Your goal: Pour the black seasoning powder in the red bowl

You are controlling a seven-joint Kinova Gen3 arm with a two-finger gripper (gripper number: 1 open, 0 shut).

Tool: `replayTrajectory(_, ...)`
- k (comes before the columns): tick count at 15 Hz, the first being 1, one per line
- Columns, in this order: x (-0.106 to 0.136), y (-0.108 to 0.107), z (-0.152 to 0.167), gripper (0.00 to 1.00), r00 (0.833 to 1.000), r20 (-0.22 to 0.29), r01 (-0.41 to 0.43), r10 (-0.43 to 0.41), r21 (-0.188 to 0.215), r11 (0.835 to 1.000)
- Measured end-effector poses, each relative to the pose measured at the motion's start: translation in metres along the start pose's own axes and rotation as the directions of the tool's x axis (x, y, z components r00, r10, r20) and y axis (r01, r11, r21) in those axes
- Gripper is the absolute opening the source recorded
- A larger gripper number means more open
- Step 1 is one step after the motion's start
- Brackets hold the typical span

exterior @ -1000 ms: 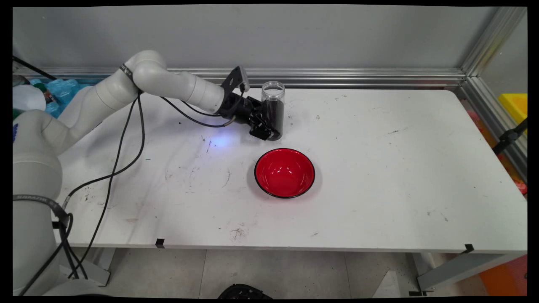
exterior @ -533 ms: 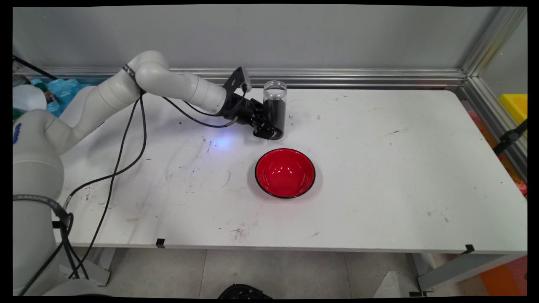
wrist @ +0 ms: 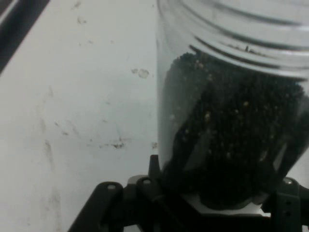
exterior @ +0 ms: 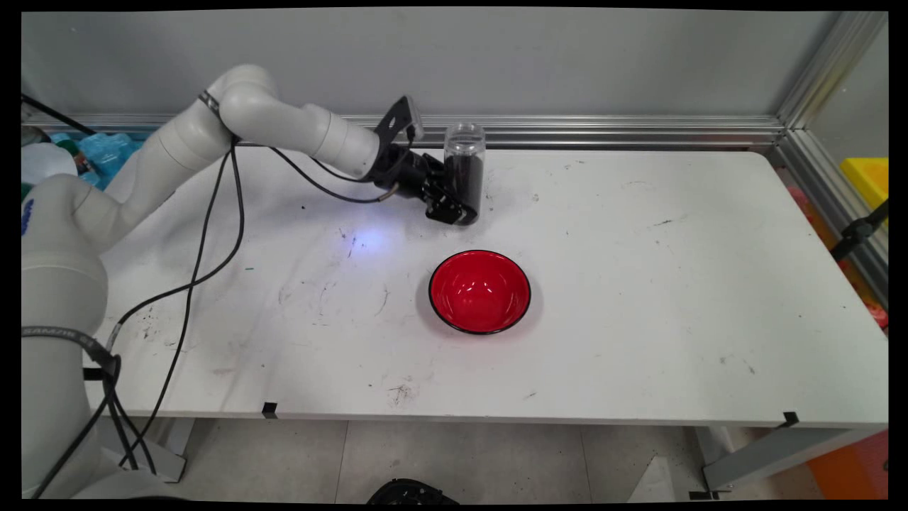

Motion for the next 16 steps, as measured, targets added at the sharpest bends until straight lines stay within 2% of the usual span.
replayTrajectory(6,0.030,0.001,-0.039,0.00,0.999,0.002,-0.034,0.034,0.052,0.998)
replayTrajectory(10,0.048,0.008,-0.060,0.00,0.997,0.006,-0.075,0.074,0.062,0.995)
replayTrajectory(13,0.062,0.018,-0.075,0.00,0.987,0.011,-0.163,0.163,0.054,0.985)
replayTrajectory(16,0.070,0.029,-0.089,0.00,0.965,0.015,-0.263,0.263,0.041,0.964)
